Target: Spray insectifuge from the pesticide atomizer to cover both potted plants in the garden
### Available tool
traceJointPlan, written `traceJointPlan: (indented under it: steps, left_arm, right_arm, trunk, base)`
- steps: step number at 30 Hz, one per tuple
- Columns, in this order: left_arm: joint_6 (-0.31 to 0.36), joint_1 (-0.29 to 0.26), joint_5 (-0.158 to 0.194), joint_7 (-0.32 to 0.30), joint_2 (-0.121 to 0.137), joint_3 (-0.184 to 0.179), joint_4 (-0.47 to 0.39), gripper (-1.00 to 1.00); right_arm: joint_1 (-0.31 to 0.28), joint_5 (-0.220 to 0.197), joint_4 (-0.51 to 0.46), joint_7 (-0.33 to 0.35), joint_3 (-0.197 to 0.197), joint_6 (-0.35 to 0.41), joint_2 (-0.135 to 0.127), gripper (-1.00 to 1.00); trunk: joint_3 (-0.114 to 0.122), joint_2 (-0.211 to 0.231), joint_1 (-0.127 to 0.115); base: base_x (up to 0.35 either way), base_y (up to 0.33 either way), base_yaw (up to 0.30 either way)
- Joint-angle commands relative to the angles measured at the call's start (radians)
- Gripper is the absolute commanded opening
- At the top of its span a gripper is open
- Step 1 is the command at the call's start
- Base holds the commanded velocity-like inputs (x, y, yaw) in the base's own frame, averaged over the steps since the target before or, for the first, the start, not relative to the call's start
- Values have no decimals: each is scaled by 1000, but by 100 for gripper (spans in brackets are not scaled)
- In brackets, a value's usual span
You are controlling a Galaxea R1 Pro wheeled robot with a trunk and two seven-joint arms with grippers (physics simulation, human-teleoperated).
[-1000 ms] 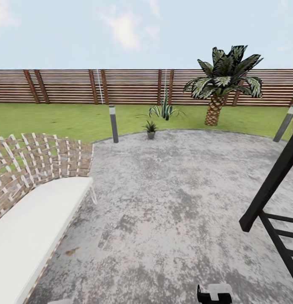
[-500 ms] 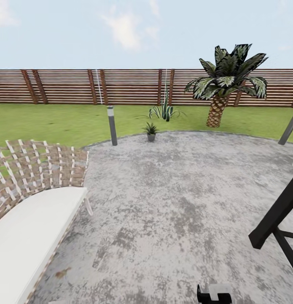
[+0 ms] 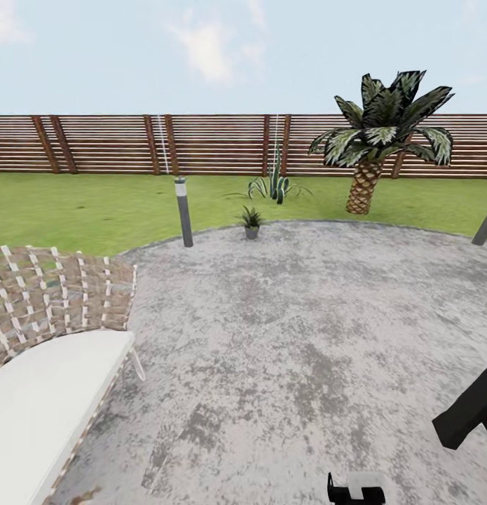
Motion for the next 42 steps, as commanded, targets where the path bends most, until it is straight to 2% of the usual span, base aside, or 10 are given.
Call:
traceJointPlan:
  steps: [1, 17, 24, 37, 42]
  left_arm:
    - [-3, -1, 1, -2, 0, 5, 1, -100]
    - [-3, -1, 1, -2, 0, 5, 1, -100]
    - [-3, -1, 1, -2, 0, 5, 1, -100]
    - [-3, -1, 1, -2, 0, 5, 1, -100]
    - [-3, -1, 1, -2, 0, 5, 1, -100]
  right_arm:
    - [-1, 11, 1, -5, -8, -2, 0, 100]
    - [-1, 9, 0, -4, -8, -2, 2, 100]
    - [-1, 9, 0, -4, -8, -2, 2, 100]
    - [-1, 9, 1, -4, -8, -2, 2, 100]
    - [-1, 9, 1, -4, -8, -2, 2, 100]
  trunk:
    - [-1, 0, 0]
    - [-1, 0, 0]
    - [0, 0, 0]
    - [1, 0, 0]
    - [4, 0, 0]
  base:
    - [336, 0, 0]
    - [337, 0, -3]
    - [337, 0, -211]
    - [337, 0, -24]
    - [338, 0, -183]
